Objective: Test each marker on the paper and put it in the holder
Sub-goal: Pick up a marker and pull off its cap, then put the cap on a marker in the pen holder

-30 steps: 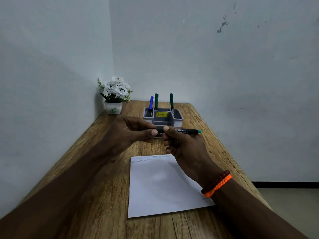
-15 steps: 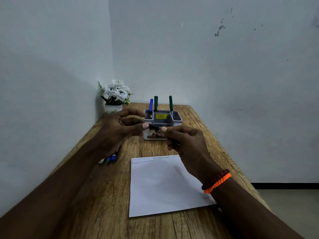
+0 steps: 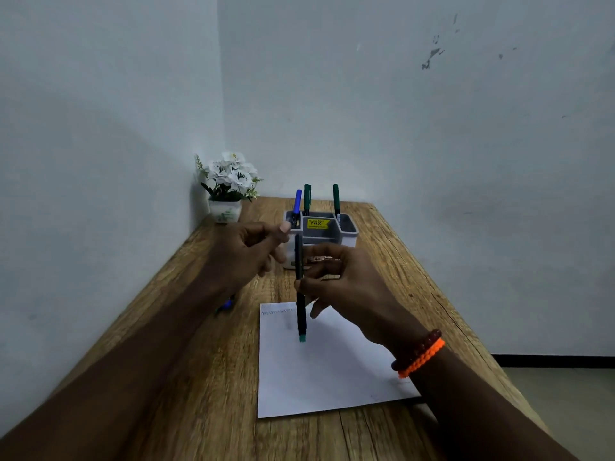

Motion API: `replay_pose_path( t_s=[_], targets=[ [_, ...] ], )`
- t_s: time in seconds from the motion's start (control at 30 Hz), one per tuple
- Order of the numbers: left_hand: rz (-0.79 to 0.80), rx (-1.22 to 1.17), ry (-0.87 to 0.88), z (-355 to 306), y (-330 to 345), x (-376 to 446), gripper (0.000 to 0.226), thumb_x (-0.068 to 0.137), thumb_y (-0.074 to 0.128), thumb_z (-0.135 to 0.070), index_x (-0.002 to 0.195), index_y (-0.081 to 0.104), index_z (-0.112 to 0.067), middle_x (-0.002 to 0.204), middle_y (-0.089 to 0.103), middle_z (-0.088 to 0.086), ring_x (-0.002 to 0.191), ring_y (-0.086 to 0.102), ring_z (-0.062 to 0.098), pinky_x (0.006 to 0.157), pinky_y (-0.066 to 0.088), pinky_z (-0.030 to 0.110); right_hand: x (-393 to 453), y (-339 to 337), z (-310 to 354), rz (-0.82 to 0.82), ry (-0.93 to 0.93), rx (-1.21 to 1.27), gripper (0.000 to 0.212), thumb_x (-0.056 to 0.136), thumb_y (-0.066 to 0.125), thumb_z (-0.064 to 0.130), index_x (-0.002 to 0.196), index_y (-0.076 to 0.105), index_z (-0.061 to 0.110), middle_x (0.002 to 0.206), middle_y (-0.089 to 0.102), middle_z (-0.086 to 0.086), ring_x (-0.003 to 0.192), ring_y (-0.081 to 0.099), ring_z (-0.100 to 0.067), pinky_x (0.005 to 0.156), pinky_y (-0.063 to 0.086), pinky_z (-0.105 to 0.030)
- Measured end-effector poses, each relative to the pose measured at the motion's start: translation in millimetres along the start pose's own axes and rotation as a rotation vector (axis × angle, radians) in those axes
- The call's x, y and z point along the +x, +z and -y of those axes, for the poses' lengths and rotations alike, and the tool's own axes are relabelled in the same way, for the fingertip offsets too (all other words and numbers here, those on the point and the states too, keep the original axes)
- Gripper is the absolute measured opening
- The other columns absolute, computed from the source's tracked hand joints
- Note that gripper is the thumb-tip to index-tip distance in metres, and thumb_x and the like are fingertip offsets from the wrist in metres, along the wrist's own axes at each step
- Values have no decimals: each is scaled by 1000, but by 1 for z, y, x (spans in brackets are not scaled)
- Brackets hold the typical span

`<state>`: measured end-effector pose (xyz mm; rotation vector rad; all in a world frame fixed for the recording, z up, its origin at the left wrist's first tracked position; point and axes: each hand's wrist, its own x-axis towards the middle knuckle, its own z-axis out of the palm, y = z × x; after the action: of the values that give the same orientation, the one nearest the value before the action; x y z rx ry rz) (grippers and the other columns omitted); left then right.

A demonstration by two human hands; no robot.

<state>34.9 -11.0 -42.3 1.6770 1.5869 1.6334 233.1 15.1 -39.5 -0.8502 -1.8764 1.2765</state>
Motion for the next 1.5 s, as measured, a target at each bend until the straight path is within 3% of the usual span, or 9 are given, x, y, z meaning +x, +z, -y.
replay_pose_path(
  t_s=[0.2,0.37,0.57,0.73,0.97,1.17,1.27,1.33,1.5],
  targets=[
    [-125,669,29,40,-14,10,16,86,77,-40,79,75,-26,71,62,-14,66,60,4,57,47,24,27,-17,22,-64,-65,-44,71,86,76,-8,143,47,23,108,71,-15,80,79,-28,60,65,-39],
    [-177,759,-84,48,-16,14,14,84,74,-44,81,73,-30,91,67,-4,83,65,17,69,56,35,91,-34,50,-280,-144,-126,41,96,70,10,126,47,21,105,71,-19,76,78,-29,56,62,-34],
    [-176,805,-114,49,-16,14,17,87,72,-45,89,74,-28,100,67,-1,81,59,14,65,42,29,160,-28,76,-416,-288,-328,48,87,68,15,129,46,20,106,66,-23,79,76,-35,47,62,-37],
    [-154,823,-129,51,-17,14,21,87,70,-49,92,72,-29,100,67,-2,84,63,16,64,43,28,183,-15,67,-365,-311,-540,50,80,65,10,127,48,18,97,57,-13,82,69,-42,68,63,-57],
    [-149,819,-121,50,-17,15,22,88,70,-49,89,73,-27,101,68,-3,80,57,12,66,43,28,195,-4,31,-246,-240,-668,42,85,71,11,124,58,20,121,60,-17,85,72,-35,77,64,-53],
    [-143,823,-142,47,-17,13,20,88,70,-49,85,72,-28,96,67,-5,83,60,14,67,46,30,194,-2,17,-208,-256,-728,48,92,78,17,136,61,10,136,61,-18,116,65,-33,98,56,-40],
    [-139,822,-160,43,-18,13,17,89,71,-43,88,74,-26,95,70,-5,79,58,11,67,46,30,189,-7,20,-218,-253,-704,56,94,78,23,144,58,9,135,65,-18,125,62,-32,107,52,-45],
    [-136,827,-170,42,-20,13,15,90,70,-40,93,75,-26,95,71,-5,78,57,11,66,45,29,183,-13,25,-261,-245,-654,52,93,77,25,140,61,10,127,69,-18,117,67,-29,103,55,-44],
    [-129,810,-198,39,-25,12,12,92,68,-32,98,74,-25,101,71,-2,81,55,12,70,50,33,127,-19,34,-199,-217,-544,11,92,78,18,101,76,12,98,73,-5,81,73,-13,58,55,-12]
  ],
)
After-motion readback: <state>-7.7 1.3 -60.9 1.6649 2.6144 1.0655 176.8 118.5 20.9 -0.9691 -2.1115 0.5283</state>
